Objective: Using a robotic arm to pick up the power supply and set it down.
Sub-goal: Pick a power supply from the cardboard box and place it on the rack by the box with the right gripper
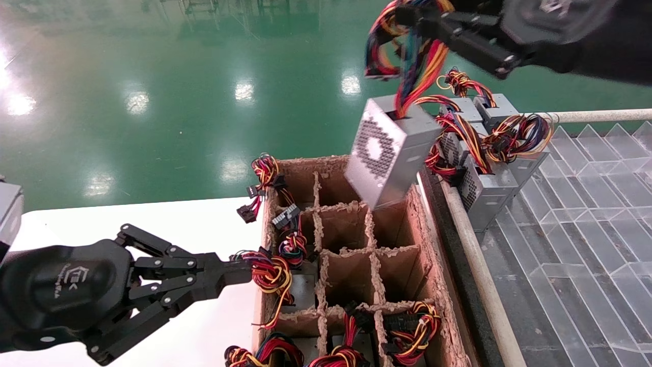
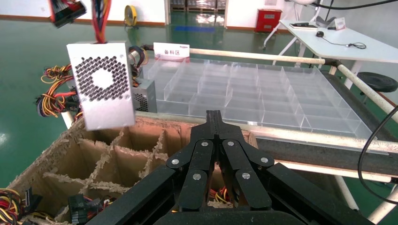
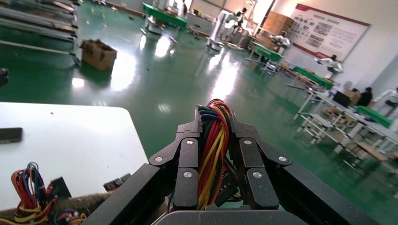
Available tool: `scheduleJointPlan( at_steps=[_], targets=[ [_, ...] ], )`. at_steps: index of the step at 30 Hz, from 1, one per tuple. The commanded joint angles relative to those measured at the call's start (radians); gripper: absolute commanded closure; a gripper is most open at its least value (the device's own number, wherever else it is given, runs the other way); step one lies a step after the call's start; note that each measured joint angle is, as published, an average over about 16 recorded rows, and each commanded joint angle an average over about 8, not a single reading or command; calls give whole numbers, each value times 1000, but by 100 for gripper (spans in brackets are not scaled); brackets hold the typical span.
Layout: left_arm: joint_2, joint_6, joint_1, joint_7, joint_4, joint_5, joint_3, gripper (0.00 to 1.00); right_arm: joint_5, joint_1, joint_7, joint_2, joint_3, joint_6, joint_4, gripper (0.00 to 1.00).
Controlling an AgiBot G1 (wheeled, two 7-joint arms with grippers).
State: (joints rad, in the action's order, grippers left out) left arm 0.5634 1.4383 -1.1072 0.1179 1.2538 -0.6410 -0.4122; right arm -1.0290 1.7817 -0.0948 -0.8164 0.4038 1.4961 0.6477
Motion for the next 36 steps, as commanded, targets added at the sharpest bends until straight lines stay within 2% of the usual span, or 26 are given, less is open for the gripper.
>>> scheduleJointPlan(
  at_steps=[1,9,19,27,36],
  targets=[
    [0,0,0,0,0,0,0,100,-1,1,22,26,-3,-8,37,100],
    [0,0,0,0,0,0,0,100,9,-49,132,174,-34,-57,210,100],
    [0,0,0,0,0,0,0,100,40,-162,238,372,-90,-139,380,100],
    [0,0,0,0,0,0,0,100,89,-289,252,494,-133,-196,417,100],
    [0,0,0,0,0,0,0,100,165,-435,215,572,-170,-229,403,100]
  ],
)
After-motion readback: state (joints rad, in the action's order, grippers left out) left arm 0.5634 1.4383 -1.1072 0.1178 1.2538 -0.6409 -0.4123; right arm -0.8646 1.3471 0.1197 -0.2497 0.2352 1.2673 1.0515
